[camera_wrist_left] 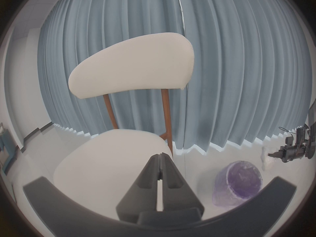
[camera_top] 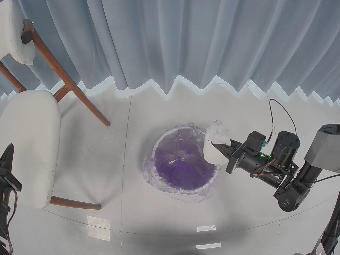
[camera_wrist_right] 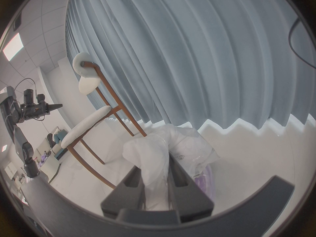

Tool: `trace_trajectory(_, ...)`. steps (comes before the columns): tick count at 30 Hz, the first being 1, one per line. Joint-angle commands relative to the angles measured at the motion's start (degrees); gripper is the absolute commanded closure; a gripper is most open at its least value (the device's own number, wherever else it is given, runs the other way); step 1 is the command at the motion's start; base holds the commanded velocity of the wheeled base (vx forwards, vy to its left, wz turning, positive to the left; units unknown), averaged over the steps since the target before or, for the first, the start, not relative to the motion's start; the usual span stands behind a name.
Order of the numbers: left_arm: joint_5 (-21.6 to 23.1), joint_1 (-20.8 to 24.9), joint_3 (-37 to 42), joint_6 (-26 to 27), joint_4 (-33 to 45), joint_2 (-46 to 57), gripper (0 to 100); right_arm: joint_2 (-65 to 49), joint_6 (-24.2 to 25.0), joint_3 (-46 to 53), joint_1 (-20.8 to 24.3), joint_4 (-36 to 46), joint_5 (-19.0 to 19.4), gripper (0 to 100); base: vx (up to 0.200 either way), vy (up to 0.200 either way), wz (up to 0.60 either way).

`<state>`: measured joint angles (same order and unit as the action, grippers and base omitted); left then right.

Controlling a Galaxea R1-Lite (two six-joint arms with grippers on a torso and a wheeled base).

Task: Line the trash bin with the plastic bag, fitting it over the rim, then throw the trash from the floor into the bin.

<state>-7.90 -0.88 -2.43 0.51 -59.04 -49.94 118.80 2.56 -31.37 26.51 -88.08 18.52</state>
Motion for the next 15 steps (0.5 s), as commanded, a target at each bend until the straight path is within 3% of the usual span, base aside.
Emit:
trace_trajectory(1, 0.0, 1.0, 2.4, -0.3, 7.6, 11.6, 100, 6.4, 0.0, -2.8, 3.1, -0.3, -0.1, 100, 0.000, 0.000, 0.00)
trace_trajectory(8, -0.1, 8.3, 2.4, 0.2, 23.3, 25.2, 100, 12.5, 0.0, -9.2, 4.7, -0.5, -0.3, 100, 0.000, 0.000, 0.00)
trace_trajectory(9, -0.2, 10.0, 2.4, 1.0, 32.7, 32.9, 100, 14.3, 0.3, -12.1, 4.7, -0.4, -0.3, 100, 0.000, 0.000, 0.00)
trace_trajectory(12, -0.6, 10.1, 2.4, 3.9, 49.8, 46.3, 100, 16.2, 0.3, -13.5, 4.7, -0.3, -0.3, 100, 0.000, 0.000, 0.00)
trace_trajectory(15, -4.0, 9.9, 2.4, 3.9, 54.0, 44.7, 100, 17.4, 0.2, -14.6, 4.8, -0.3, -0.3, 100, 0.000, 0.000, 0.00)
